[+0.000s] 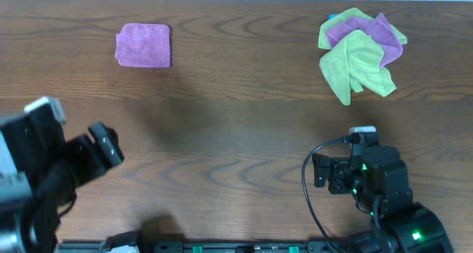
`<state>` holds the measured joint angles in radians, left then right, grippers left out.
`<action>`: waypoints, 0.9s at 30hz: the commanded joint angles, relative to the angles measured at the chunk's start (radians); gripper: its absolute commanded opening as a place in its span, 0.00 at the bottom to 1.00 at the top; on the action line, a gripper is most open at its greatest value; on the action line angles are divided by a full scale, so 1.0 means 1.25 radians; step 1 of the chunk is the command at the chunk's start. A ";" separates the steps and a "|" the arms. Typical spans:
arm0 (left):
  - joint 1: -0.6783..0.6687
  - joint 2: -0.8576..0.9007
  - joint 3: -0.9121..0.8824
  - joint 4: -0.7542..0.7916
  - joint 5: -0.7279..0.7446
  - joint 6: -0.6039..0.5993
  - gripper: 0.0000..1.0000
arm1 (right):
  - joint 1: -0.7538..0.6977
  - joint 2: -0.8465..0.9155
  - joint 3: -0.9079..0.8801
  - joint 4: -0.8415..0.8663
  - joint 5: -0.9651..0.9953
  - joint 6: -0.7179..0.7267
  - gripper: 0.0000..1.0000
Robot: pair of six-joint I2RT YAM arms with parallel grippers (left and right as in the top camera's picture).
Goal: Fold the cloth
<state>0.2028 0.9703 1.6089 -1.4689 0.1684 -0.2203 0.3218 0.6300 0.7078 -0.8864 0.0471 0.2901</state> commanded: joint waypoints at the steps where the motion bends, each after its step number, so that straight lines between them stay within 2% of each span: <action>1: -0.006 -0.061 -0.096 0.035 -0.032 0.036 0.95 | -0.007 -0.003 -0.003 -0.001 0.001 0.013 0.99; 8: -0.073 -0.348 -0.489 0.335 -0.038 0.037 0.95 | -0.007 -0.003 -0.003 -0.001 0.001 0.013 0.99; 13: -0.113 -0.527 -0.694 0.469 -0.078 0.051 0.95 | -0.007 -0.003 -0.003 -0.001 0.001 0.013 0.99; 22: -0.140 -0.732 -0.887 0.482 -0.144 0.098 0.95 | -0.007 -0.003 -0.003 -0.001 0.001 0.013 0.99; 27: -0.144 -0.773 -0.942 0.483 -0.160 0.117 0.95 | -0.007 -0.003 -0.003 -0.001 0.001 0.013 0.99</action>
<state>0.0303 0.0185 0.4507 -0.8703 0.0048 -0.1078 0.3218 0.6300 0.7036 -0.8864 0.0475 0.2970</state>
